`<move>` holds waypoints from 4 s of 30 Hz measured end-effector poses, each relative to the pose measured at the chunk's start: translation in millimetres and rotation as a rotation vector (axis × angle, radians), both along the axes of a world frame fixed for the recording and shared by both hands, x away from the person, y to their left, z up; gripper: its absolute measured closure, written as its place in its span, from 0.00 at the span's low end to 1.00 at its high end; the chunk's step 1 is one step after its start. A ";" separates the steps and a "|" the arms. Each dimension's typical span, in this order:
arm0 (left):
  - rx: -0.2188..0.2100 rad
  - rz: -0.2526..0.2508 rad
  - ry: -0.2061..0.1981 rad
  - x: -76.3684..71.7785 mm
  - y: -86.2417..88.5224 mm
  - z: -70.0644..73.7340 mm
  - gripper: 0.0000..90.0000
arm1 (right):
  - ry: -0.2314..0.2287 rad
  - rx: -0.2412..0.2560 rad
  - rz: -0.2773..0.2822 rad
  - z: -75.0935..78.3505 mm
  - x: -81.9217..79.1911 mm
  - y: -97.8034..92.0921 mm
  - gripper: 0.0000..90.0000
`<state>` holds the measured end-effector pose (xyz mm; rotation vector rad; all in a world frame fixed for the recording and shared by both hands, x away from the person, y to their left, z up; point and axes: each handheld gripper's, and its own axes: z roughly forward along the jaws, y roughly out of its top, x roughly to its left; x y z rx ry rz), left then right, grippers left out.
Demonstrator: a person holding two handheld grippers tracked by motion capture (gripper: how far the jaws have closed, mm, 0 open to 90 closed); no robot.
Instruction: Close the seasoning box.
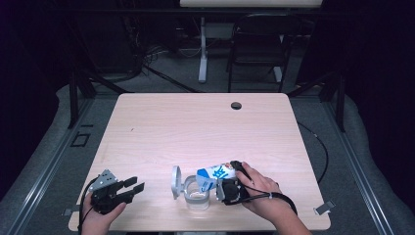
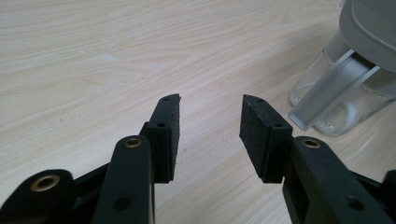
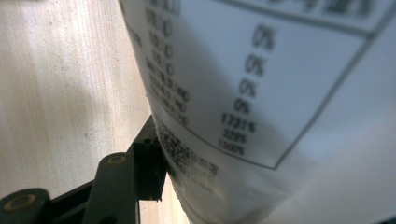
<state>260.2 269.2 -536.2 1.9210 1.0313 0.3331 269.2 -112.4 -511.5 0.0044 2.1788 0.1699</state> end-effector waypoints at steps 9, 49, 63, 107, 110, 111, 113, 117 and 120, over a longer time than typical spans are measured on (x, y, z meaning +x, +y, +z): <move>-0.002 0.003 0.003 -0.2 -0.2 -0.4 0.65 | -0.019 -0.039 0.008 -1.3 0.3 2.0 0.51; 0.000 0.006 0.006 0.5 1.2 -1.0 0.65 | -0.044 -0.112 0.003 -0.3 -0.5 5.7 0.51; 0.002 0.003 0.001 0.7 0.8 -1.3 0.65 | -0.011 -0.169 -0.005 7.6 -2.7 7.4 0.52; 0.002 0.007 0.004 0.9 2.3 -1.6 0.65 | -0.070 -0.307 0.021 17.5 -7.0 19.1 0.54; -0.003 0.008 0.007 0.9 1.9 -2.3 0.65 | -0.072 -0.300 0.023 16.3 -6.9 19.0 0.54; -0.003 0.008 0.007 0.9 1.9 -2.3 0.65 | -0.073 -0.300 0.024 16.2 -6.9 19.0 0.54; -0.002 0.008 0.007 0.9 1.9 -2.3 0.65 | -0.082 -0.301 0.023 15.8 -7.0 19.1 0.54; -0.002 0.009 0.007 1.0 2.2 -2.4 0.65 | -0.083 -0.296 0.028 15.3 -6.8 18.8 0.55; -0.002 0.009 0.008 1.2 2.1 -2.7 0.65 | -0.087 -0.298 0.030 15.2 -7.0 18.8 0.55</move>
